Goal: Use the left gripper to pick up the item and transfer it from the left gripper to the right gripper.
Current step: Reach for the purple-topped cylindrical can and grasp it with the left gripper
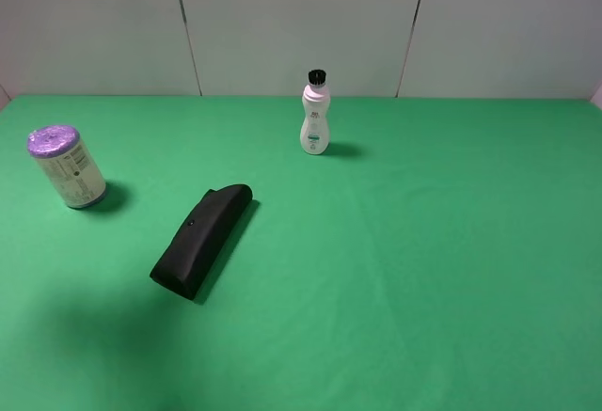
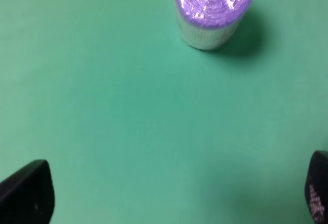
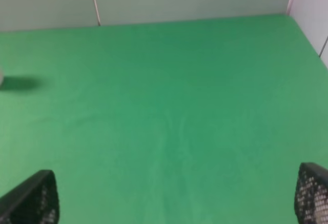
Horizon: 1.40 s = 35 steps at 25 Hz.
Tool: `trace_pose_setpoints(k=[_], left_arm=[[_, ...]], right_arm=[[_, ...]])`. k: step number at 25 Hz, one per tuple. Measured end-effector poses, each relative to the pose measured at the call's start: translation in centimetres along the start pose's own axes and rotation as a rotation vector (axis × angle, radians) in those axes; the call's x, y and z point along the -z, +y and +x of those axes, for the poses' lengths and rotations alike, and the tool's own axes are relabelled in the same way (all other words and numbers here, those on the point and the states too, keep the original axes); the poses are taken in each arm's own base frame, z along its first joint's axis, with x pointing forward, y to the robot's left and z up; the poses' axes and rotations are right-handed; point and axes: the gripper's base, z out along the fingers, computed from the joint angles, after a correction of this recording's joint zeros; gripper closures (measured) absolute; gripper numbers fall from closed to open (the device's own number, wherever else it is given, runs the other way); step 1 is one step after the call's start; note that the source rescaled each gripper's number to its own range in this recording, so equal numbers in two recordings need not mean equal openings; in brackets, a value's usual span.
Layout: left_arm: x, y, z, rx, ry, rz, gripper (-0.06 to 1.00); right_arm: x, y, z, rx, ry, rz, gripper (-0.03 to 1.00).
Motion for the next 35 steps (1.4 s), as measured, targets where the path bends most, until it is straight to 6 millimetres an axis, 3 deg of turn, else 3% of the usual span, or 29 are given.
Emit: trace_pose_setpoints(k=[25,35], left_arm=[[-11.6,-1.2,-4.3,-0.067,0.134,-0.020,-0.01],[-14.3,-1.8,-8.1,-0.056,0.135,-0.007,-0.01]], right_arm=[[0.0,0.0,0.0,0.000,0.000,0.000,-0.03],[0.0,0.0,0.0,0.000,0.000,0.000,-0.03]])
